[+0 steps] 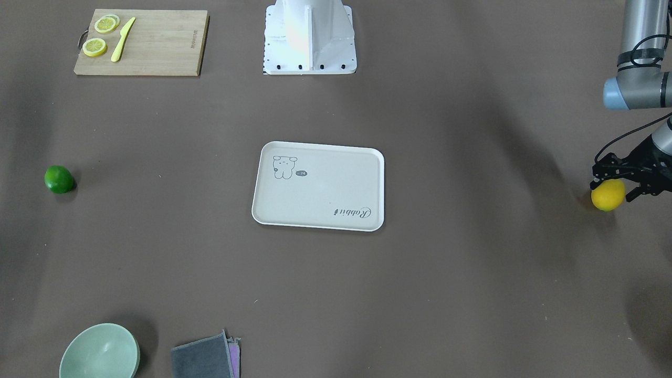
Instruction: Place all lemons on tray
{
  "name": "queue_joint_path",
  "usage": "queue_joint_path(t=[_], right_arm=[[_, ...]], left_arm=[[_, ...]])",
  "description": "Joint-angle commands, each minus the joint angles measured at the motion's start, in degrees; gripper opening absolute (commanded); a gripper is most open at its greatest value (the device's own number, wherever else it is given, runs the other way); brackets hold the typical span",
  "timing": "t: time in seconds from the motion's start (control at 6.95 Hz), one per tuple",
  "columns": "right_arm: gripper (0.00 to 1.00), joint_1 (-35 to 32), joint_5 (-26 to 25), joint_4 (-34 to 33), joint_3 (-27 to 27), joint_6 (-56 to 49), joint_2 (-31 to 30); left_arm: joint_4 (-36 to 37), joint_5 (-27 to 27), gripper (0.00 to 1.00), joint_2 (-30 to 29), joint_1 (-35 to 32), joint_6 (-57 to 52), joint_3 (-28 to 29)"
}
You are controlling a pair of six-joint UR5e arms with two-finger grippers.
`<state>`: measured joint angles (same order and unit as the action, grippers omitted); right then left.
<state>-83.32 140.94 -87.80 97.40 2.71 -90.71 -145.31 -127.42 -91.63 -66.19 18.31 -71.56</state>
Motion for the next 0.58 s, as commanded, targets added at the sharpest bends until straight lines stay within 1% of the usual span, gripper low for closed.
queue_joint_path(t=[0.0,0.14,0.29,0.43], right_arm=[[1.0,0.0,0.1,-0.1,0.2,0.2,0.4],[1.0,0.0,0.1,0.0,0.3,0.1,0.6],[1.0,0.2,0.1,0.0,0.7,0.2,1.1],[1.0,1.0,0.2,-0.1,1.7,0.2,1.9]], left_arm=[[-0.2,-0.8,0.0,0.7,-0.2,0.4,-2.1],[0.0,-2.0,0.0,0.6,-1.6,0.7,-2.7],[0.3,-5.9,0.0,-0.1,-3.8,3.7,-3.6],[0.4,-7.4,0.0,-1.0,-3.9,11.3,-7.5]])
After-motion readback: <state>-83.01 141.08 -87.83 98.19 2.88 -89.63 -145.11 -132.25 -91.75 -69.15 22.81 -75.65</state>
